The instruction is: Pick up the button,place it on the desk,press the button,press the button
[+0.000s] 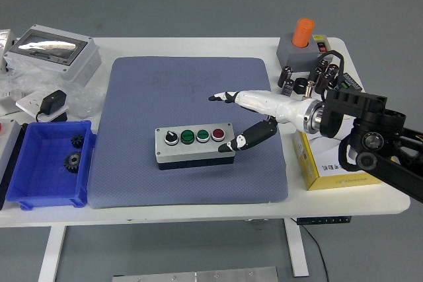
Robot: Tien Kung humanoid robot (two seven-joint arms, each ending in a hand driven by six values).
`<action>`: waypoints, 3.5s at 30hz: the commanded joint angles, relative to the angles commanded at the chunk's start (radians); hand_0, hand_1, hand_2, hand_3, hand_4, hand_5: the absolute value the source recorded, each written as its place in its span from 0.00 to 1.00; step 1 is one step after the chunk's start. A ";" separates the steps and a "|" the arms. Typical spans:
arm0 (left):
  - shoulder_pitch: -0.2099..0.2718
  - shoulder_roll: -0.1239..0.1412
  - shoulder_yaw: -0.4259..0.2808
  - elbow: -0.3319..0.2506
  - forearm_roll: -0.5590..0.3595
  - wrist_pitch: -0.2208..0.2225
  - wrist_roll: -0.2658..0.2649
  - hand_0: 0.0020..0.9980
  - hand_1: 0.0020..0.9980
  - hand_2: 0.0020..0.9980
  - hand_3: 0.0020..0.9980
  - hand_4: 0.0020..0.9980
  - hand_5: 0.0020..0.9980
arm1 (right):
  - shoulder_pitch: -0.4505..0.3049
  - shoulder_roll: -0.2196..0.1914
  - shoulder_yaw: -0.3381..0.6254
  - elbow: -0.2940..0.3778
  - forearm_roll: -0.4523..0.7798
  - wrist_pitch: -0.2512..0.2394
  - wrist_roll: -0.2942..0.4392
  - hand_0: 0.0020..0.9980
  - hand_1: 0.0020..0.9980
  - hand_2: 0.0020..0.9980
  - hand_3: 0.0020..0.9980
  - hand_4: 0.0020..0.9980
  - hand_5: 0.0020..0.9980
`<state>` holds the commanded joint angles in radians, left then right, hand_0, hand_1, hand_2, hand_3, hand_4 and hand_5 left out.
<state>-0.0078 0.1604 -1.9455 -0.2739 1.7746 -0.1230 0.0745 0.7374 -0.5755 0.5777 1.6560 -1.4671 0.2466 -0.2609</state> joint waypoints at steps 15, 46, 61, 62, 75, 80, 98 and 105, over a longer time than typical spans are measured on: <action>-0.001 0.000 -0.005 0.000 0.003 -0.006 -0.006 0.74 0.74 0.69 0.78 0.95 0.60 | -0.002 0.040 -0.074 -0.068 -0.080 -0.032 -0.033 0.06 0.06 0.15 0.73 0.47 0.64; -0.001 -0.002 -0.015 0.008 0.015 -0.011 -0.033 0.73 0.73 0.69 0.78 0.95 0.66 | -0.096 0.062 0.092 -0.059 -0.058 -0.221 0.065 0.05 0.05 0.15 0.72 0.44 0.52; 0.005 -0.017 -0.033 0.014 0.051 -0.016 -0.044 0.73 0.74 0.68 0.77 0.94 0.67 | -0.467 0.254 0.378 -0.159 0.004 -0.703 0.389 0.70 0.75 0.78 0.98 1.00 0.77; 0.007 -0.015 -0.033 0.014 0.053 -0.016 -0.042 0.73 0.74 0.68 0.77 0.94 0.67 | -0.495 0.252 0.402 -0.161 0.031 -0.726 0.419 0.70 0.75 0.78 0.98 1.00 0.77; 0.002 0.014 -0.038 0.010 0.079 -0.015 -0.012 0.73 0.74 0.68 0.78 0.93 0.66 | -0.641 0.250 0.562 -0.154 0.178 -0.742 0.611 0.98 1.00 1.00 1.00 1.00 0.78; 0.010 0.022 -0.033 0.006 0.074 -0.014 0.001 0.73 0.74 0.69 0.78 0.93 0.66 | -0.663 0.235 0.586 -0.142 0.175 -0.744 0.616 0.98 0.99 1.00 1.00 1.00 0.79; 0.008 0.036 -0.035 0.007 0.077 -0.020 0.004 0.73 0.74 0.69 0.78 0.92 0.67 | -0.748 0.218 0.618 -0.134 0.223 -0.674 0.709 0.97 0.95 0.96 1.00 1.00 0.78; 0.006 0.035 -0.028 0.005 0.063 -0.018 0.008 0.73 0.73 0.69 0.78 0.94 0.68 | -0.763 0.231 0.640 -0.134 0.232 -0.656 0.739 0.96 0.92 0.92 0.93 1.00 0.80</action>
<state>-0.0021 0.1957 -1.9736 -0.2686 1.8376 -0.1409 0.0828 -0.0259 -0.3445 1.2176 1.5223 -1.2355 -0.4090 0.4781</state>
